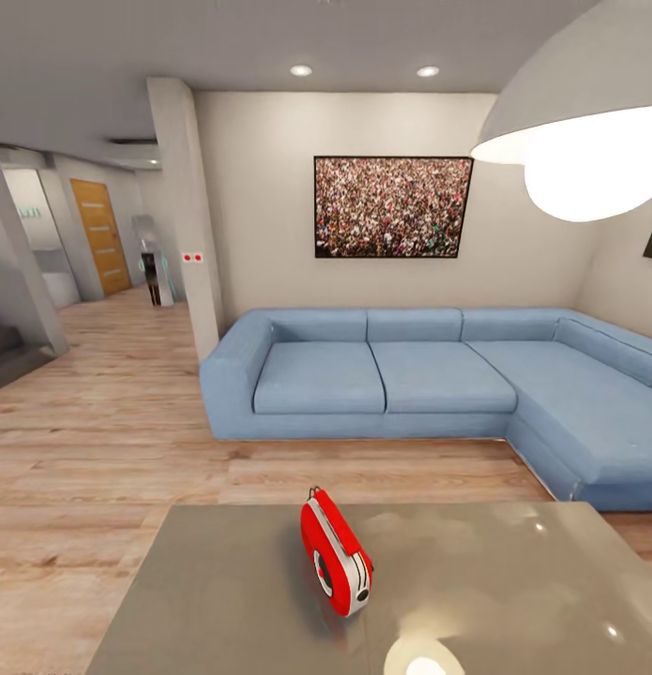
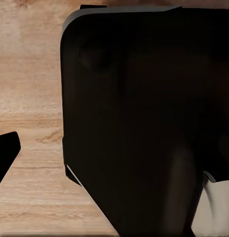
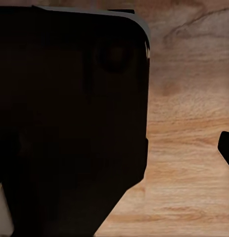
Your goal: Turn on the radio receiver that's on the table in the living room.
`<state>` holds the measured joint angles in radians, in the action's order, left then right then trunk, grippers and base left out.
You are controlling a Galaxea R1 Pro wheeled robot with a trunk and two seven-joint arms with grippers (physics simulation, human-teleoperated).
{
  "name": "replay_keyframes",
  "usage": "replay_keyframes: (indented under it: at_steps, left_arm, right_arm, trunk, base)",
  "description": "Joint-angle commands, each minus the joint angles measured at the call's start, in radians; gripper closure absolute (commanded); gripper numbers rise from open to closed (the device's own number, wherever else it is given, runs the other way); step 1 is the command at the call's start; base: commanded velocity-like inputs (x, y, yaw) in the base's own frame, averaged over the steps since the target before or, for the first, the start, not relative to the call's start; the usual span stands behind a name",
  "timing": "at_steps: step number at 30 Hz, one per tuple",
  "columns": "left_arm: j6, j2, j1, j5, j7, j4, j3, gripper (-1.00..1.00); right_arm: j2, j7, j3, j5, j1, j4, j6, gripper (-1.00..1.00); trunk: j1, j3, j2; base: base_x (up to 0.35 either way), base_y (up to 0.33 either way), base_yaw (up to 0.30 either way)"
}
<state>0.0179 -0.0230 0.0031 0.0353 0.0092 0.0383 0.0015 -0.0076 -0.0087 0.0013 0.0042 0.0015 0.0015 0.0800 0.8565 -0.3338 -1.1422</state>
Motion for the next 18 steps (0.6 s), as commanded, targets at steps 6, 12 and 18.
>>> replay_keyframes:
  at_steps: [6, 12, 18]
  left_arm:
    - [0.0, 0.0, 0.0, 0.0, 0.0, 0.0, 0.0, -1.0]
    - [0.0, 0.0, 0.0, 0.0, 0.0, 0.001, 0.0, -1.0]
    - [0.0, 0.0, 0.0, 0.0, 0.0, 0.001, 0.0, -1.0]
  right_arm:
    - [0.0, 0.0, 0.0, 0.0, 0.0, 0.0, 0.002, -1.0]
    - [0.0, 0.0, 0.0, 0.0, 0.0, 0.0, 0.003, -1.0]
    - [0.0, 0.0, 0.0, -0.001, 0.0, 0.0, 0.003, -1.0]
  trunk:
    - [-0.023, 0.009, 0.042]
    - [-0.046, 0.018, 0.084]
    - [-0.069, 0.027, 0.126]
  base:
    - [0.0, 0.0, 0.0]
    - [0.0, 0.0, 0.0]
    - [0.0, 0.0, 0.0]
